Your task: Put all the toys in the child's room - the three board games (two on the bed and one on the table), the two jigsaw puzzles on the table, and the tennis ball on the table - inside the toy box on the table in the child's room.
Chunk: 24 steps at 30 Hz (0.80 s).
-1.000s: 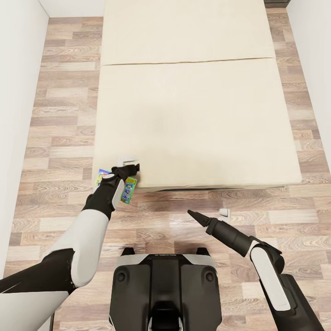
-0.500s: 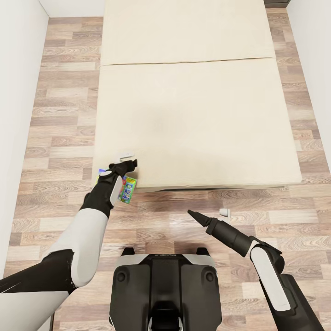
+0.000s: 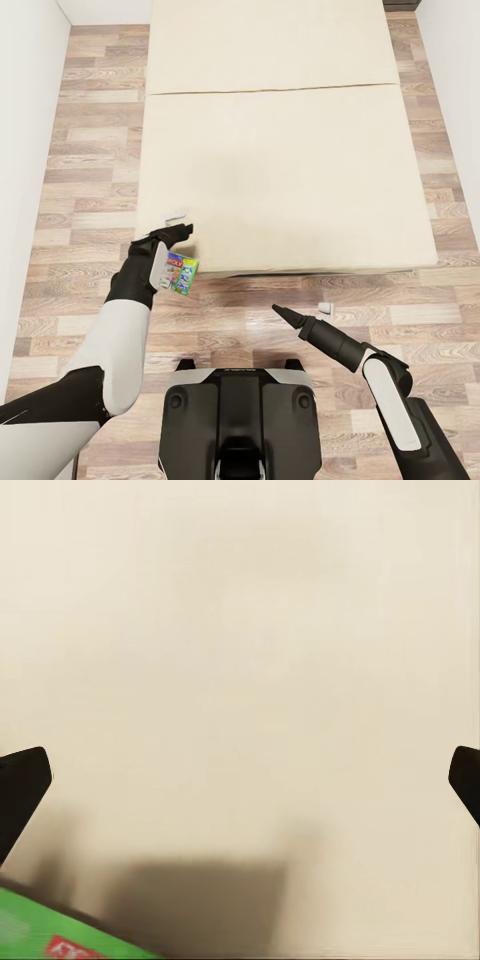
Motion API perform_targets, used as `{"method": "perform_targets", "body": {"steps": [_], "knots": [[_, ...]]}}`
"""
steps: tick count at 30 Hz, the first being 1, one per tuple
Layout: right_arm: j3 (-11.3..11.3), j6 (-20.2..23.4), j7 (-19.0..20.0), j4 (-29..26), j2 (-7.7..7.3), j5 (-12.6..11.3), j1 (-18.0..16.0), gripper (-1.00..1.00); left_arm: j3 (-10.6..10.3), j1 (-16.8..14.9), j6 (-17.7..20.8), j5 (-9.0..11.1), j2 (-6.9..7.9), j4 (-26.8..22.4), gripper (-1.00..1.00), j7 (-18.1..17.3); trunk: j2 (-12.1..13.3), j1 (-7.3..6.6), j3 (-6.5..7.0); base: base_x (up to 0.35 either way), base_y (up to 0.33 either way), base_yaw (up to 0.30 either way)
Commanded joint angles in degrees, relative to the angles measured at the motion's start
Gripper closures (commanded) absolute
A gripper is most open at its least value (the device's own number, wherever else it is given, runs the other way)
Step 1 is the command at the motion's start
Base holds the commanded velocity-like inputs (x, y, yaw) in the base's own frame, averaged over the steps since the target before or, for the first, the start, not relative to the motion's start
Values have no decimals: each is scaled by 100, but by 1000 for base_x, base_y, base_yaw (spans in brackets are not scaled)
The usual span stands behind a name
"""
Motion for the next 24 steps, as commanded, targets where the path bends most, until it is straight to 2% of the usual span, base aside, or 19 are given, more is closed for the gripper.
{"method": "perform_targets", "body": {"steps": [1, 2, 7, 11, 13, 16, 17, 18, 22, 23, 24], "knots": [[-3, 37, -3, -2, -2, -33, -2, -100, 26, -2, 134, -21, -7, -69, -100, -12, -9, 4, -6, 0, 0, 0], [-3, 37, -3, -2, -2, -33, -4, -100, 37, -2, 338, 22, -7, -180, -100, -17, -9, 4, -6, 0, 0, 0], [-3, 37, -3, -2, -2, -33, -3, -100, 81, -2, 808, 219, -7, -467, -100, -27, -9, 4, -6, 0, 0, 0], [-4, 37, -3, -2, -2, -33, -3, -100, 169, 13, 1372, 555, -7, -843, -100, -34, -9, 4, -6, 0, 0, 0], [-7, 37, -3, -2, -2, -33, -2, -100, 182, 25, 1577, 647, -7, -971, -100, -37, -9, 4, -6, 0, 0, 0], [-10, 37, -3, -2, -2, -33, -2, -100, 201, 40, 2013, 789, 71, -1216, -100, -80, -9, 4, -6, 0, 0, 0], [-10, 37, -3, -2, -2, -31, -2, -100, 204, 44, 2123, 817, 109, -1273, -100, -115, -9, 4, -6, 0, 0, 0], [-10, 37, -3, -2, -2, -28, -2, -100, 211, 51, 2339, 862, 205, -1381, -100, -222, -9, 4, -6, 0, 0, 0], [-11, 37, -3, 0, -2, -27, -2, -100, 219, 100, 2751, 946, 497, -1580, -100, -618, -9, 4, -6, 0, 0, 0], [-11, 37, -3, -1, -2, -27, -2, -100, 220, 121, 2841, 969, 585, -1627, -100, -749, -9, 4, -6, 0, 0, 0], [-11, 37, -3, -1, -2, -29, -2, -100, 221, 179, 2998, 1012, 772, -1715, -100, -1035, -9, 4, -6, 0, 0, 0]]}}
